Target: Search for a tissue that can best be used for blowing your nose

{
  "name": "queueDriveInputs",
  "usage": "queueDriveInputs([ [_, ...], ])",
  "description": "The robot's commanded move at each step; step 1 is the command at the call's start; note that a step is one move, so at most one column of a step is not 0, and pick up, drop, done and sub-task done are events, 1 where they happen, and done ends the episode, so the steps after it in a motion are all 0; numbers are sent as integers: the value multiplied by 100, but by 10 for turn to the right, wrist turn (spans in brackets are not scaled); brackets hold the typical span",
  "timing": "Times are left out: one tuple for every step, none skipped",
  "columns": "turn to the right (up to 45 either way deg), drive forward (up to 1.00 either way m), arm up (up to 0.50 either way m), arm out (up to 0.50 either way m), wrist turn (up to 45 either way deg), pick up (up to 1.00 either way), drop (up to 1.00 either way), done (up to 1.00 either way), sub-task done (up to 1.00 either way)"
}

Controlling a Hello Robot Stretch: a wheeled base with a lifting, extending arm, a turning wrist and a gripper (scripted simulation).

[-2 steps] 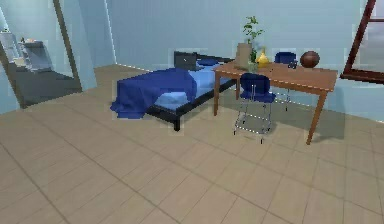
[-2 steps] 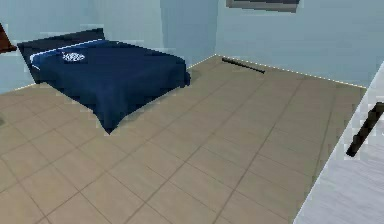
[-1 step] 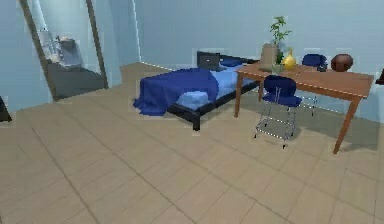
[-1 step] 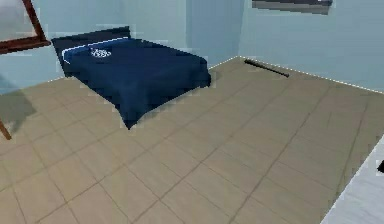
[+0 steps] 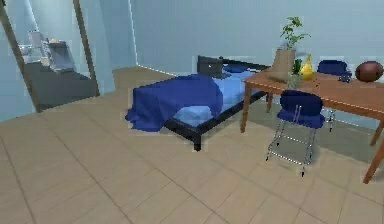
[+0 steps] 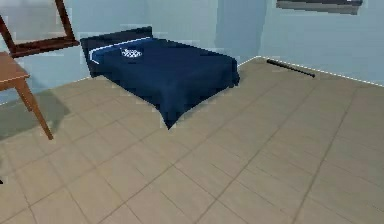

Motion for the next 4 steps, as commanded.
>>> queueDriveInputs([
  [-450, 0, 0, 0, 0, 0, 0, 0, 0],
  [0, 70, 0, 0, 0, 0, 0, 0, 0],
  [-120, 0, 0, 0, 0, 0, 0, 0, 0],
  [0, 100, 0, 0, 0, 0, 0, 0, 0],
])
